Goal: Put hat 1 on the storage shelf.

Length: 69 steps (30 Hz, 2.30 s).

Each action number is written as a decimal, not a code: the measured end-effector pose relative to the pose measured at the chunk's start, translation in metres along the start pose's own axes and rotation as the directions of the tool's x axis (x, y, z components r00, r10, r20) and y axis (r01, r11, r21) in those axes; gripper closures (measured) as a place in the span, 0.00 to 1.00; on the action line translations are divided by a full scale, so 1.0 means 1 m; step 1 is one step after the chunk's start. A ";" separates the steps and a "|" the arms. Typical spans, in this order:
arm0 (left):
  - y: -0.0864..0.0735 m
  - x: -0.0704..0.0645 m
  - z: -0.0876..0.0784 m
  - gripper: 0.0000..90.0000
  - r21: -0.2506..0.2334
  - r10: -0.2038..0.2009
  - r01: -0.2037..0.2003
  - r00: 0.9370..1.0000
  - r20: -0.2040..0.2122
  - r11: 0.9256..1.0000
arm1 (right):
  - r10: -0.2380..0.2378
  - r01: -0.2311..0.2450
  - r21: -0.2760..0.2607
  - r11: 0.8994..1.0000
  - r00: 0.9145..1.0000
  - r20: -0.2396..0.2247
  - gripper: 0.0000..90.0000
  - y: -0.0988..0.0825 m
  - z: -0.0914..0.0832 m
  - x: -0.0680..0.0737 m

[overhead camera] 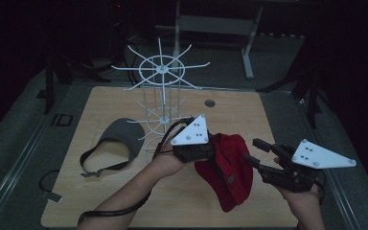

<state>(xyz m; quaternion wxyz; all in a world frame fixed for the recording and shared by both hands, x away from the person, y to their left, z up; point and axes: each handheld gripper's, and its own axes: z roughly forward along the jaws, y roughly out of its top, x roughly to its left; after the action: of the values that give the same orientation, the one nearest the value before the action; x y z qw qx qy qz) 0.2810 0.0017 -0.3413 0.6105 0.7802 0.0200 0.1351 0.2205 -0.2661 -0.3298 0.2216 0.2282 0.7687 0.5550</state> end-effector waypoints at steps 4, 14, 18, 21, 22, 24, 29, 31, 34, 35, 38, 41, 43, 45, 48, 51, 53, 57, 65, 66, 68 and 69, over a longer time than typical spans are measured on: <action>0.002 -0.003 0.000 0.98 -0.013 0.011 -0.011 0.999 0.037 1.000 | -0.010 0.010 0.011 1.000 1.000 -0.023 0.56 0.001 0.004 0.000; 0.002 -0.003 0.002 0.98 -0.009 0.015 -0.015 0.998 0.056 1.000 | -0.045 0.047 0.035 0.998 0.998 -0.041 0.89 0.003 0.003 0.002; 0.002 -0.003 0.002 0.98 -0.010 0.017 -0.016 0.998 0.066 1.000 | -0.034 0.035 0.018 0.999 0.998 -0.049 0.98 0.002 0.002 0.002; 0.002 -0.002 0.001 0.98 -0.014 0.014 -0.013 0.997 0.073 1.000 | -0.032 0.032 0.007 0.999 0.999 -0.032 0.98 0.002 0.001 0.005; 0.002 -0.002 0.001 0.97 -0.014 0.019 -0.018 0.997 0.072 1.000 | -0.038 0.038 0.003 0.999 0.999 -0.024 0.99 0.002 0.001 0.006; 0.002 -0.002 0.001 0.97 -0.012 0.016 -0.015 0.997 0.077 1.000 | -0.041 0.041 0.004 0.999 0.999 -0.010 0.99 0.003 0.000 0.008; 0.002 0.002 -0.004 0.81 -0.003 -0.023 0.023 0.998 0.051 1.000 | -0.012 0.013 -0.049 0.999 1.000 0.021 0.99 0.005 -0.009 0.003; 0.002 0.001 -0.005 0.71 0.014 -0.010 0.009 0.999 0.034 1.000 | 0.011 -0.010 -0.076 0.997 1.000 0.017 0.99 0.007 -0.014 -0.002; 0.001 -0.001 -0.005 0.65 0.029 -0.009 0.009 1.000 0.018 1.000 | 0.014 -0.012 -0.085 0.996 0.999 0.034 0.99 0.009 -0.018 -0.004; 0.001 -0.001 -0.005 0.61 0.033 -0.013 0.013 1.000 0.002 0.999 | 0.017 -0.013 -0.092 0.996 0.999 0.039 0.99 0.009 -0.019 -0.004; -0.001 -0.001 -0.007 0.56 0.042 -0.026 0.028 0.999 -0.035 0.999 | 0.014 -0.009 -0.093 0.996 0.999 0.049 0.99 0.010 -0.021 -0.005; -0.003 0.001 -0.013 0.54 0.039 -0.034 0.036 0.998 -0.061 0.999 | 0.019 -0.013 -0.090 0.996 0.998 0.057 0.99 0.011 -0.022 -0.006; -0.005 0.002 -0.018 0.53 0.029 -0.046 0.048 0.996 -0.077 0.998 | 0.019 -0.013 -0.091 0.996 0.998 0.066 0.99 0.012 -0.024 -0.008; -0.006 0.003 -0.023 0.51 0.017 -0.066 0.068 0.991 -0.115 0.998 | 0.031 -0.024 -0.097 0.995 0.997 0.073 0.99 0.012 -0.026 -0.009; -0.009 0.003 -0.032 0.50 -0.008 -0.095 0.095 0.980 -0.172 0.995 | 0.039 -0.030 -0.110 0.993 0.996 0.085 0.99 0.013 -0.030 -0.010; -0.011 0.000 -0.041 0.50 -0.026 -0.104 0.101 0.971 -0.213 0.995 | 0.047 -0.035 -0.121 0.992 0.994 0.099 0.99 0.014 -0.032 -0.012; -0.013 -0.002 -0.046 0.51 -0.023 -0.095 0.093 0.965 -0.243 0.995 | 0.054 -0.041 -0.126 0.991 0.993 0.104 0.99 0.014 -0.033 -0.013; -0.017 -0.011 -0.057 0.51 -0.025 -0.100 0.097 0.951 -0.293 0.995 | 0.071 -0.053 -0.137 0.989 0.989 0.127 0.99 0.017 -0.035 -0.018; -0.032 -0.031 -0.073 0.51 0.002 -0.101 0.106 0.947 -0.305 0.994 | 0.093 -0.065 -0.162 0.985 0.981 0.172 0.99 0.027 -0.034 -0.029; -0.034 -0.033 -0.073 0.51 0.008 -0.105 0.113 0.947 -0.303 0.994 | 0.092 -0.064 -0.165 0.984 0.981 0.173 0.99 0.030 -0.033 -0.029; -0.041 -0.036 -0.075 0.52 0.019 -0.116 0.128 0.946 -0.302 0.992 | 0.087 -0.057 -0.169 0.984 0.981 0.175 0.99 0.036 -0.031 -0.030; -0.043 -0.037 -0.076 0.52 0.020 -0.120 0.132 0.946 -0.301 0.991 | 0.082 -0.051 -0.171 0.984 0.980 0.181 0.99 0.041 -0.029 -0.031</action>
<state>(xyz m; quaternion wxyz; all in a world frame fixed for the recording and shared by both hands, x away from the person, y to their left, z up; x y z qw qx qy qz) 0.2333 0.0770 -0.3731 0.5921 0.7598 0.1649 0.2120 0.2318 -0.2948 -0.2801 0.2924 0.2860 0.6875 0.6000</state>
